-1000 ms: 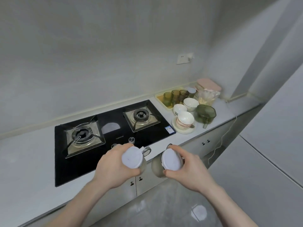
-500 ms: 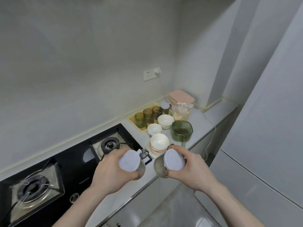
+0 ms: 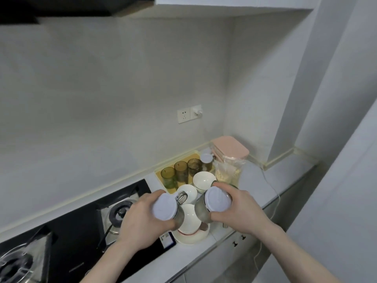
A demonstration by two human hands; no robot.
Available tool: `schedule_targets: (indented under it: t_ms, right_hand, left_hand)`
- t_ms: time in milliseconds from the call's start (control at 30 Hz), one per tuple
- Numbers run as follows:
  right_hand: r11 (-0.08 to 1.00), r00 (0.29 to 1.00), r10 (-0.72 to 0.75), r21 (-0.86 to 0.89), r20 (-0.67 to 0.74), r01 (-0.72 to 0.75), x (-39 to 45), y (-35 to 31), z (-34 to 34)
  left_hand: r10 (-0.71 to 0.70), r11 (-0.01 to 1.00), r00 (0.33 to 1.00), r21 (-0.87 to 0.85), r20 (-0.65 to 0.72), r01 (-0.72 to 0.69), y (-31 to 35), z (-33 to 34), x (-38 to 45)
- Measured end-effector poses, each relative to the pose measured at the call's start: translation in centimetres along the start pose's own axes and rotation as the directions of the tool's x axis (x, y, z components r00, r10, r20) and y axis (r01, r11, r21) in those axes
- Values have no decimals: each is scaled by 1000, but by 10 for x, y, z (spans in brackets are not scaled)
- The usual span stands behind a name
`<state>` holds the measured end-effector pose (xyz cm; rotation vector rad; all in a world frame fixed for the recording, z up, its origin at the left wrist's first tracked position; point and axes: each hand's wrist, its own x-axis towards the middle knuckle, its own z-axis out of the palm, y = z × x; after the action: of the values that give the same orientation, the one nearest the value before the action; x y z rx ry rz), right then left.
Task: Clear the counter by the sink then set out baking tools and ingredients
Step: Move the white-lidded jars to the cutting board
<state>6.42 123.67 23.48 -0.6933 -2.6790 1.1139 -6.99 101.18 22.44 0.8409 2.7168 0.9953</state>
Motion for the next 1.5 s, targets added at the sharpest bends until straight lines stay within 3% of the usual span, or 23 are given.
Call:
schedule_targets:
  t_ms: [267, 667, 1133, 1500]
  right_hand:
    - [998, 998, -54, -21, 23, 55, 76, 4, -8]
    - [992, 990, -110, -46, 87, 115, 193, 21, -1]
    - [999, 982, -51, 26, 184, 47, 341, 60, -12]
    - [999, 988, -32, 4, 153, 32, 380, 73, -20]
  left_hand:
    - [-7, 1000, 997, -17, -78, 6, -2, -6, 78]
    - [-66, 996, 995, 61, -80, 70, -31, 12, 186]
    - [-435, 896, 890, -170, -140, 411, -48, 64, 332]
    - [-549, 836, 831, -32, -92, 548, -74, 98, 406]
